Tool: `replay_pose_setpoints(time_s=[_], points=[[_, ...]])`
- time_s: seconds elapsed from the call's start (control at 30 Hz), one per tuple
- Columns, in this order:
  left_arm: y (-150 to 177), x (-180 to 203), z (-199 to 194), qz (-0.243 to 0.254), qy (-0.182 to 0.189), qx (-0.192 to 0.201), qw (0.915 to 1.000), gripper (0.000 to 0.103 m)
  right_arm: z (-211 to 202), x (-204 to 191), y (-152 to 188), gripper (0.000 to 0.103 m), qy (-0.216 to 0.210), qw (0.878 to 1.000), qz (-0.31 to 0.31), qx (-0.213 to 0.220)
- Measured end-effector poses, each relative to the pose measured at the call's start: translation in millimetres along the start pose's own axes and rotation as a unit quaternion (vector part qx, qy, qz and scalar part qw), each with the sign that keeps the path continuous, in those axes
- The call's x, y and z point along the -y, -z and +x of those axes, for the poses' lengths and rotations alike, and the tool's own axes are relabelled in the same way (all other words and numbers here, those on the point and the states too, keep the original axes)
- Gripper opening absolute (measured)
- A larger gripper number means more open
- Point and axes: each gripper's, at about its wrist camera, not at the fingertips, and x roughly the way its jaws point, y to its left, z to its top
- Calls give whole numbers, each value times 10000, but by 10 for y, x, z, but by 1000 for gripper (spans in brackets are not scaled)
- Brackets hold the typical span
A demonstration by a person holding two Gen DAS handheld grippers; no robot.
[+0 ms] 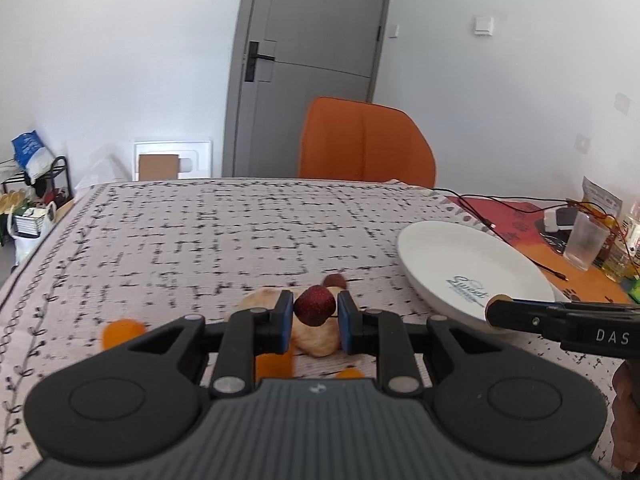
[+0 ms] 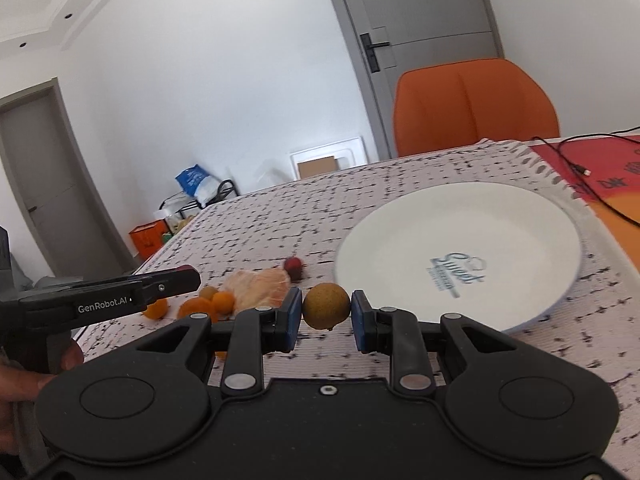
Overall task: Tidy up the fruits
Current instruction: 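Carry both fruits onto the white plate and open both tools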
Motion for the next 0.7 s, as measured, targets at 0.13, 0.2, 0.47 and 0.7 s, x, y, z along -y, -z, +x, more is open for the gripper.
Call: replay_pose_setpoints(time_s=[0.13,0.2,0.47,0.7], points=[[-13,145,93,78,117,-35,9999,22,-49,130,13,25,120,9999,60,43],[-29,217,150,128,187,-57,9997,22,-62,190,14,25,183,9998,89,61],[-71,469,340,312,414,-134,9986,22,-89,428,26,25,365,9989,274,116],[-88,671,517,454,598,-237,9969,22,-97,570,51,25,475,9979,409,127]])
